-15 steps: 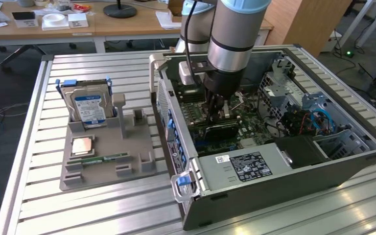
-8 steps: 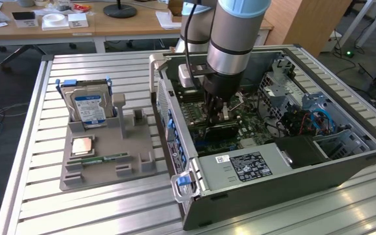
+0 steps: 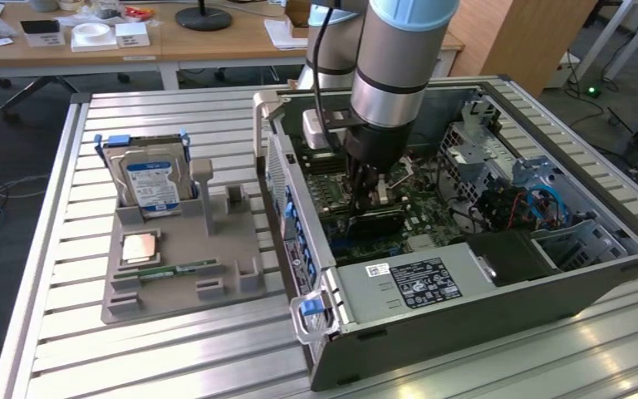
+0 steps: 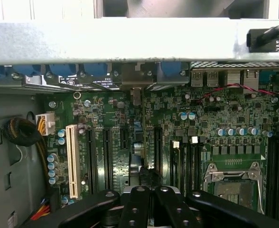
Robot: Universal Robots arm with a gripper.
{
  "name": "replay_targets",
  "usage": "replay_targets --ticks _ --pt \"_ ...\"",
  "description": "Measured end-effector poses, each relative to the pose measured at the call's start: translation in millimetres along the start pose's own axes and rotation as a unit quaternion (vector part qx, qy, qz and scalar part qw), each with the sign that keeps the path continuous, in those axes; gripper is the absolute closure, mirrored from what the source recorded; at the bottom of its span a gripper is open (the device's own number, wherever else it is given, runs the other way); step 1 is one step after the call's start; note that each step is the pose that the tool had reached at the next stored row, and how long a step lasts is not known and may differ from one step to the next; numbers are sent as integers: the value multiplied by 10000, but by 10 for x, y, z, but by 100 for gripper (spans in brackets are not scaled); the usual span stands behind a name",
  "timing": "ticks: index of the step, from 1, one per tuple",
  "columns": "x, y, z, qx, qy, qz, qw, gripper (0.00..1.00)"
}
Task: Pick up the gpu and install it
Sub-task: 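Press down on the gpu until it lock into place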
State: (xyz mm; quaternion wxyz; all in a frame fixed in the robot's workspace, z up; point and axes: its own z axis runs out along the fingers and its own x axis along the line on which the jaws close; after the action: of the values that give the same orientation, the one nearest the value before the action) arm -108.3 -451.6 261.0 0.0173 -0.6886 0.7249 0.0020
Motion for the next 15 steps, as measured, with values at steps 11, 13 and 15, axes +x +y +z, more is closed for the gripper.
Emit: replay_targets --ticks 11,13,15 --pt "-6 -32 -140 1 7 -1 10000 89" --pt "-7 -61 -140 1 8 -1 10000 89" --pt "-9 -99 -140 0 8 0 10000 89"
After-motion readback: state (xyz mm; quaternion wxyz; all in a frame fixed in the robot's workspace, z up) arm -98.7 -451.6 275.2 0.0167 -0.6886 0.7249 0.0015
